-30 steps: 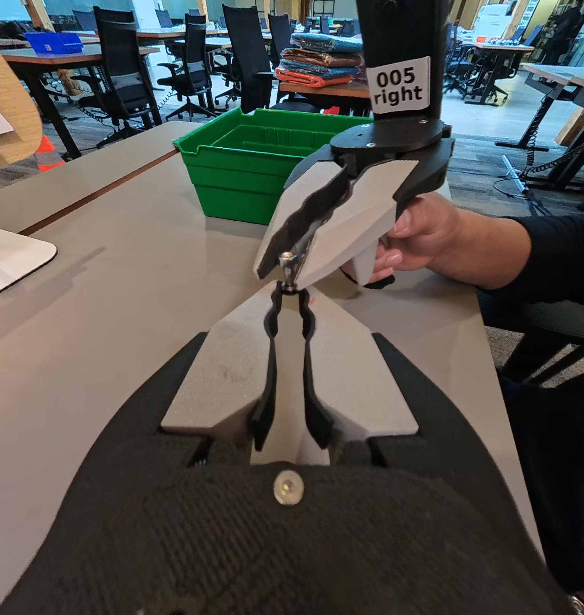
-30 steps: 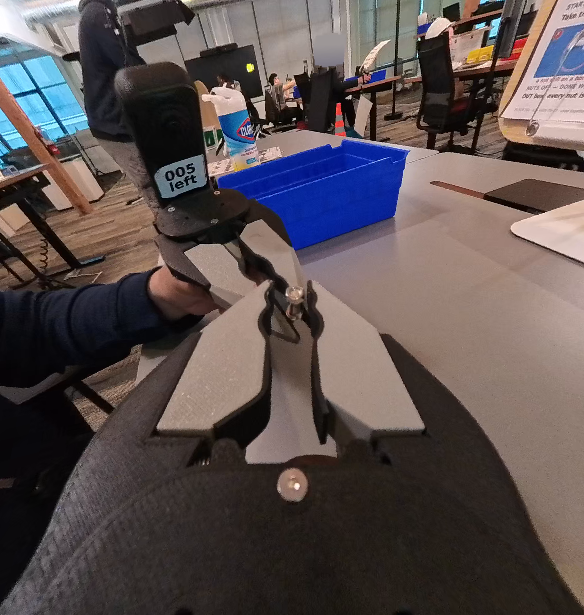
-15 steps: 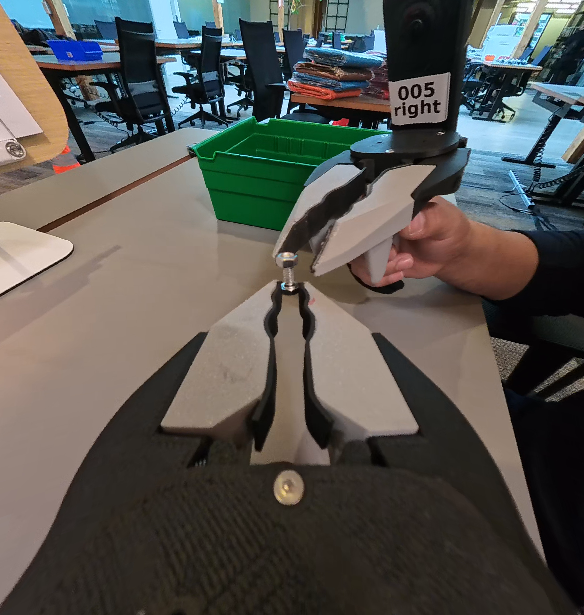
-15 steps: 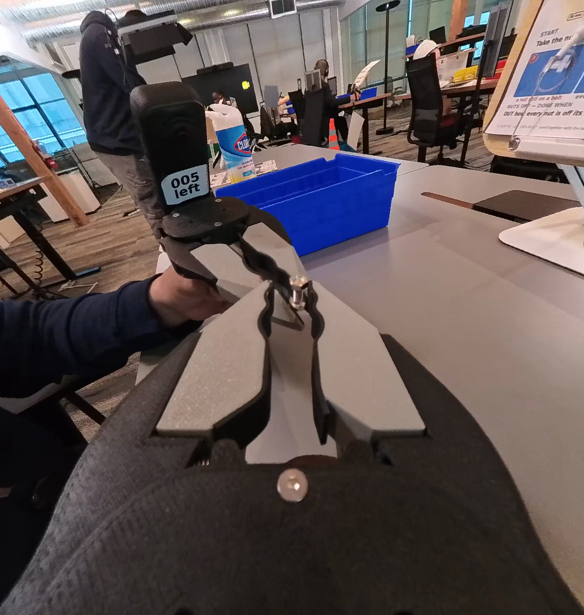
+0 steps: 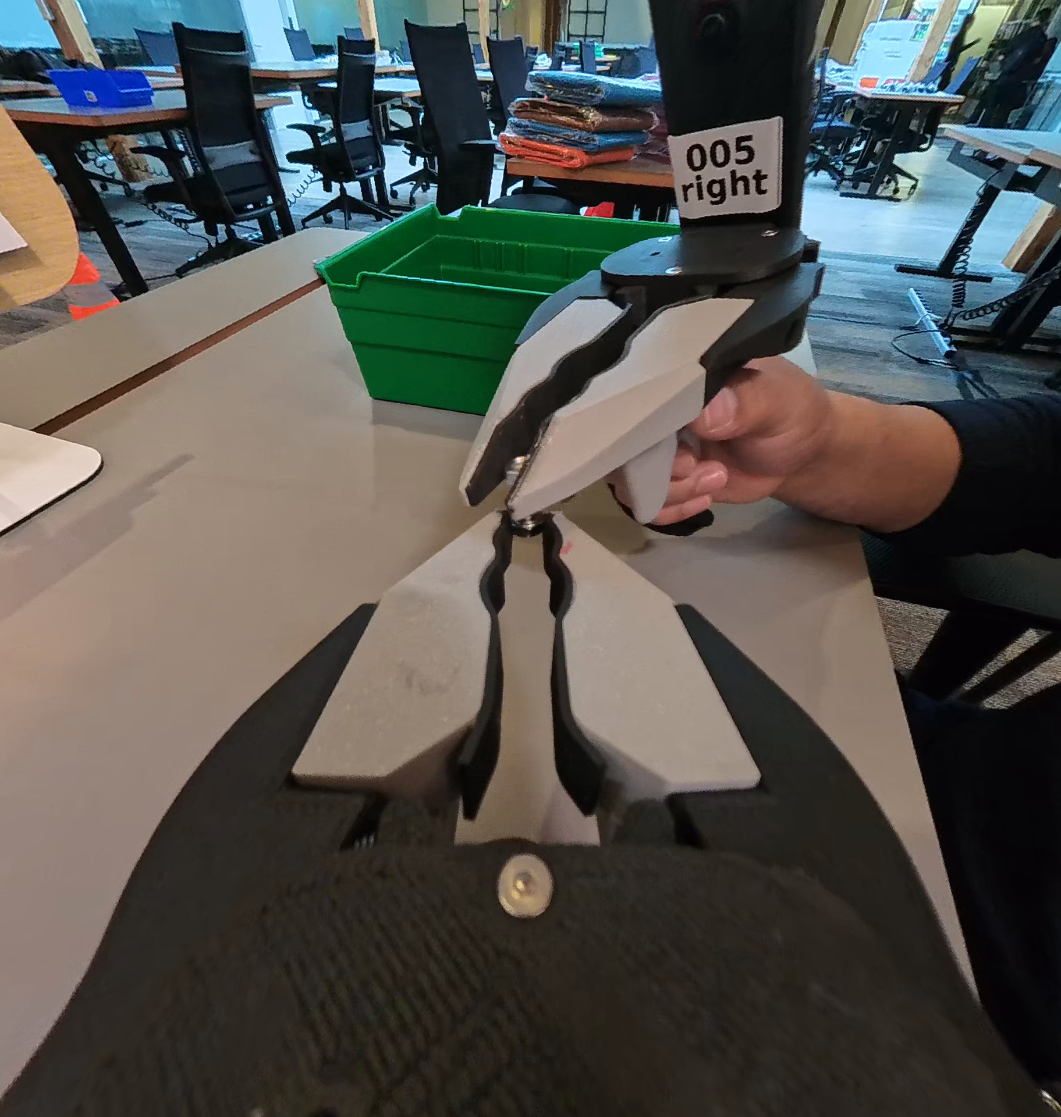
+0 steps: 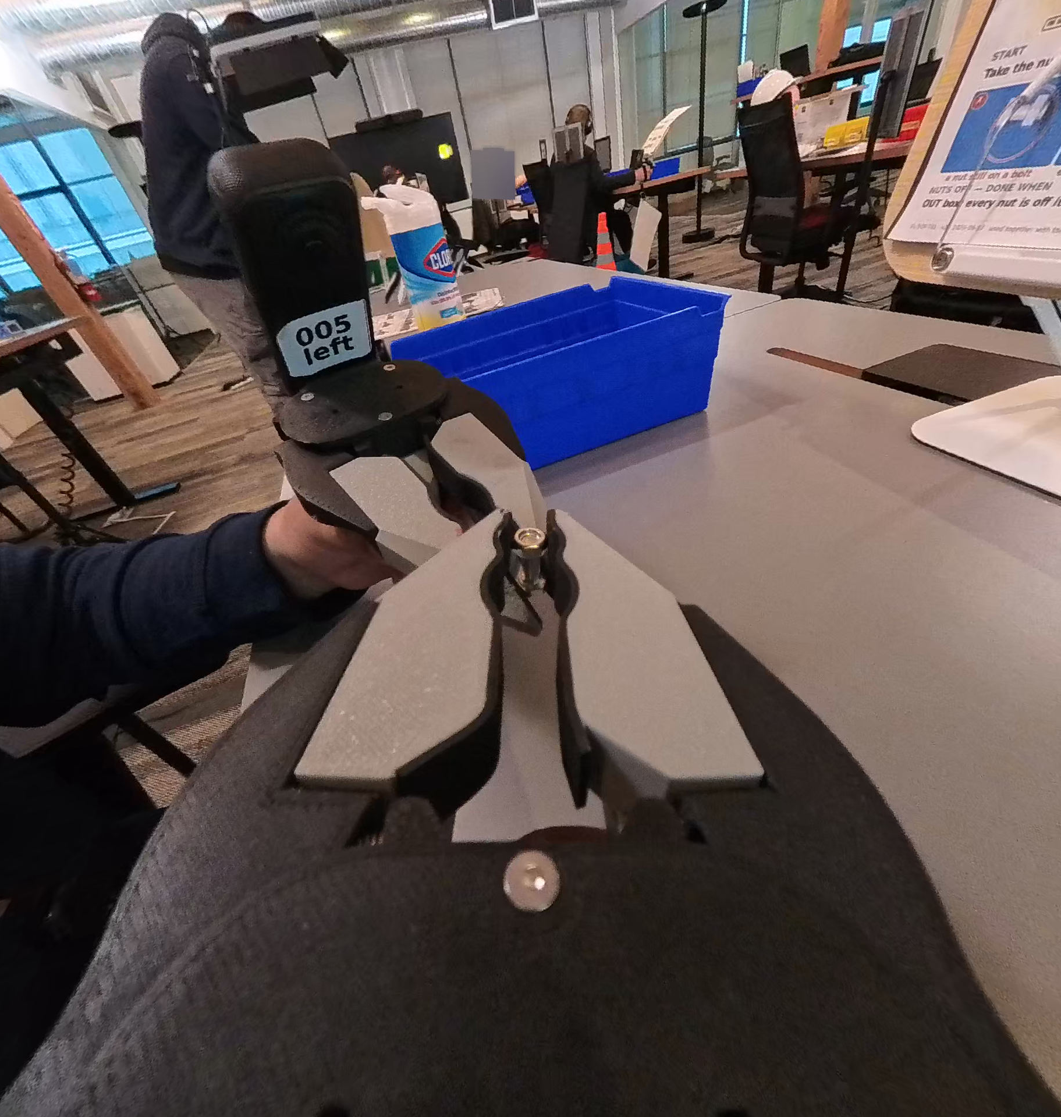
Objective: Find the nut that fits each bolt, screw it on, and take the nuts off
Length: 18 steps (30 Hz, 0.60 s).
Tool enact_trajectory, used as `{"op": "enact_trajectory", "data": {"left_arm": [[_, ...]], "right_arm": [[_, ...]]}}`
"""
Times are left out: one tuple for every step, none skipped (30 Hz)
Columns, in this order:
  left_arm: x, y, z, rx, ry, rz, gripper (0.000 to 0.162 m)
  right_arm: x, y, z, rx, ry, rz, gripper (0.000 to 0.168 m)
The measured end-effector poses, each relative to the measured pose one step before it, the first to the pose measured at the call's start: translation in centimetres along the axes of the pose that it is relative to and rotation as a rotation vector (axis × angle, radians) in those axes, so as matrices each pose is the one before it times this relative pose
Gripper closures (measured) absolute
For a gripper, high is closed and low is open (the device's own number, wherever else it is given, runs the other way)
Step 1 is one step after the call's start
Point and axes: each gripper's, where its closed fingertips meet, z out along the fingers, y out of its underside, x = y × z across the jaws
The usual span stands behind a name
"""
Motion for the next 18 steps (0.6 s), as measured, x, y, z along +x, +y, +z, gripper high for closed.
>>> {"op": "enact_trajectory", "data": {"left_arm": [[0.038,-0.021,-0.003,0.001,0.0019,0.0,0.154],[0.033,-0.032,-0.019,0.003,0.0022,-0.0007,0.154],[0.011,-0.043,-0.017,0.003,0.0024,-0.0018,0.154],[-0.006,-0.036,-0.023,0.0024,0.0013,-0.0027,0.154],[-0.026,-0.045,-0.024,0.0023,-0.0003,-0.0016,0.155],[0.005,-0.023,-0.014,0.0013,0.0006,-0.0003,0.155],[-0.008,0.013,-0.001,-0.0002,0.0001,0.0,0.154],[-0.036,0.039,-0.003,-0.0023,-0.0026,0.0012,0.155],[-0.032,0.058,0.015,-0.0033,-0.0027,0.0025,0.155],[-0.01,0.046,0.013,-0.0022,-0.0017,0.0018,0.155],[-0.025,0.008,0.013,-0.0001,-0.0019,0.0009,0.155],[-0.053,-0.025,-0.023,0.0016,-0.003,-0.0006,0.155],[-0.065,-0.05,-0.041,0.0031,-0.0022,-0.0024,0.155],[-0.073,-0.066,-0.062,0.0038,-0.0014,-0.0034,0.154],[-0.104,-0.059,-0.073,0.0044,-0.0041,-0.0025,0.154],[-0.111,-0.035,-0.062,0.0029,-0.0039,-0.0016,0.154],[-0.075,-0.009,-0.047,0.0006,-0.002,-0.0022,0.154],[-0.095,0.005,-0.032,0.0008,-0.0032,-0.0022,0.154]], "right_arm": [[-0.038,-0.012,-0.005,0.0012,-0.0057,0.0065,0.16],[-0.04,-0.039,-0.021,0.003,-0.0061,0.0081,0.16],[-0.024,-0.048,-0.042,0.0023,-0.0051,0.0071,0.16],[0.019,-0.04,-0.036,0.0013,-0.0015,0.0038,0.16],[0.054,-0.033,-0.045,0.0018,0.0027,-0.0007,0.16],[-0.006,-0.022,-0.028,0.0012,0.0014,-0.0039,0.16],[-0.009,0.017,0.01,-0.0007,0.0005,-0.0035,0.16],[0.018,0.047,0.026,-0.0025,0.0022,-0.0018,0.16],[0.037,0.06,0.02,-0.0025,0.0015,-0.0005,0.16],[0.019,0.037,0.01,-0.0017,0.0001,0.0011,0.16],[0.002,0.014,-0.011,0.0003,-0.0004,0.0015,0.16],[-0.03,-0.04,-0.014,0.0022,-0.0025,0.001,0.159],[-0.021,-0.045,-0.022,0.003,-0.0024,0.0021,0.157],[0.014,-0.061,-0.029,0.0032,-0.0006,0.0035,0.154],[0.005,-0.053,-0.044,0.0029,-0.0008,0.0022,0.153],[-0.003,-0.066,-0.065,0.0031,-0.0001,-0.0007,0.152],[0.045,-0.053,-0.076,0.0025,0.0035,-0.0033,0.152],[0.027,-0.032,-0.089,0.0016,0.0038,-0.0051,0.152]]}}
